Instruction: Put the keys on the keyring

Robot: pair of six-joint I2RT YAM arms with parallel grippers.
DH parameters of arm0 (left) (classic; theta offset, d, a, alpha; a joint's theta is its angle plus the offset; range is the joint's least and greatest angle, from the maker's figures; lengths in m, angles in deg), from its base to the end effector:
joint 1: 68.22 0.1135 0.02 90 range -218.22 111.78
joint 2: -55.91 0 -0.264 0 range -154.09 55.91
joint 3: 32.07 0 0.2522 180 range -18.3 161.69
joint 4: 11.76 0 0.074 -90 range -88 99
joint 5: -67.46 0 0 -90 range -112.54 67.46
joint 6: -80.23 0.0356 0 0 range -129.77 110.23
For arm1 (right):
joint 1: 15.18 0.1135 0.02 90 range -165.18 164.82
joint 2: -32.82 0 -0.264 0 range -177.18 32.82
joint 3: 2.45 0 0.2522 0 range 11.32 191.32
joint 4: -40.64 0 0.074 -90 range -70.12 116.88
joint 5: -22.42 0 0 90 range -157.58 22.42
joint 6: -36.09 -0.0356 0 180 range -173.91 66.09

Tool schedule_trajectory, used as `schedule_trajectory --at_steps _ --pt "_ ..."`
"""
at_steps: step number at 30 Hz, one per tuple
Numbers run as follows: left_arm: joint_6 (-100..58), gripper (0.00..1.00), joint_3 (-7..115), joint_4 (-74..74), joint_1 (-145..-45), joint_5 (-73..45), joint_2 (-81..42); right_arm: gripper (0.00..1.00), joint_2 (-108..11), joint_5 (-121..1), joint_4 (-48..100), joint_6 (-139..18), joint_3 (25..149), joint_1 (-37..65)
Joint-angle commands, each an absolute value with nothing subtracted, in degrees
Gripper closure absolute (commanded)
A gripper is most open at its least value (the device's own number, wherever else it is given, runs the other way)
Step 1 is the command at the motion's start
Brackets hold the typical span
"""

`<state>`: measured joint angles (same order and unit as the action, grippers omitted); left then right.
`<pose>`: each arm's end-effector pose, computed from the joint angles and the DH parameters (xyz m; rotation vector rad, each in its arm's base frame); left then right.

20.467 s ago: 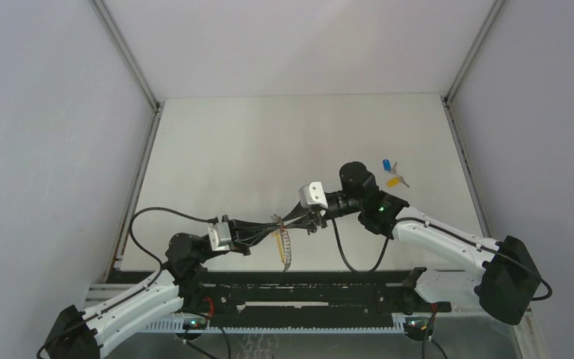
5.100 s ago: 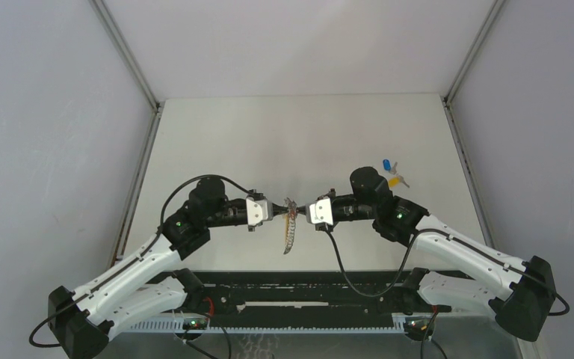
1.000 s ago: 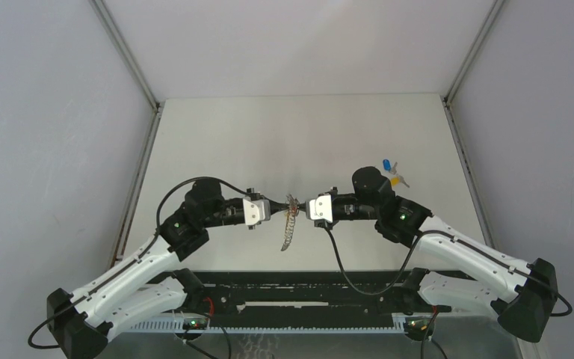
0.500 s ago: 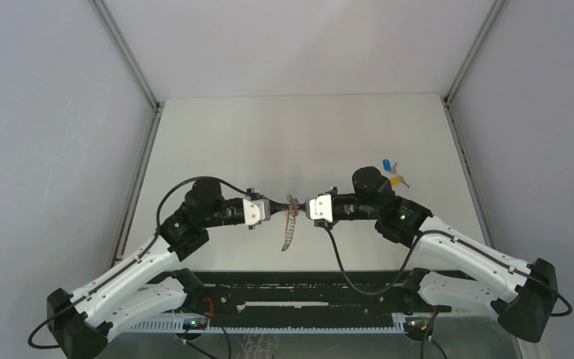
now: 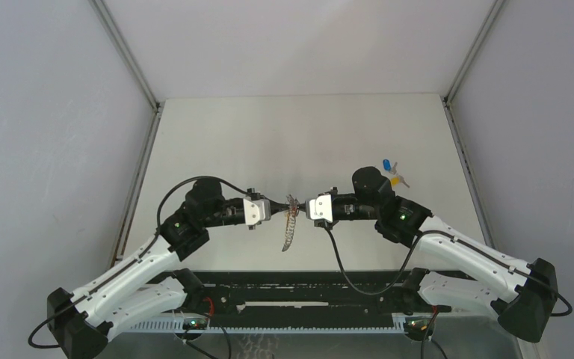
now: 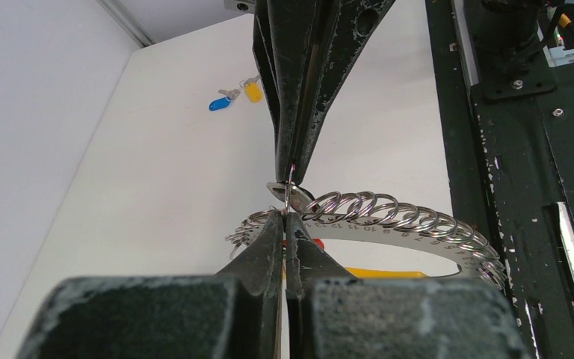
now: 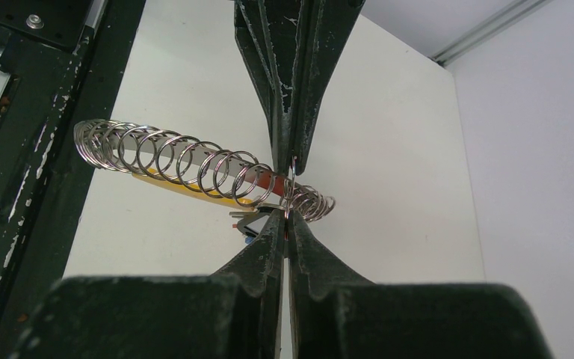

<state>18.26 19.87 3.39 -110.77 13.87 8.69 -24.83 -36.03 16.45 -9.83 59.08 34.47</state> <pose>0.1279 -0.1461 0.3094 1.3714 1.1262 -0.7385 0.1336 0.1860 0.3174 -1.6236 1.0149 0.5937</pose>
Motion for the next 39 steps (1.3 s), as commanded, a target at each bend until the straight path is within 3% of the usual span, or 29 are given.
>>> schedule_trajectory --at_steps 1,39 --pt "17.8 1.0 20.9 -0.2 -111.1 15.3 9.0 1.0 -23.9 -35.7 18.9 -10.6 61.7 35.1" --pt "16.7 1.0 20.1 -2.2 -112.3 11.9 9.9 1.0 -25.3 -34.6 17.4 -11.9 63.4 36.1"
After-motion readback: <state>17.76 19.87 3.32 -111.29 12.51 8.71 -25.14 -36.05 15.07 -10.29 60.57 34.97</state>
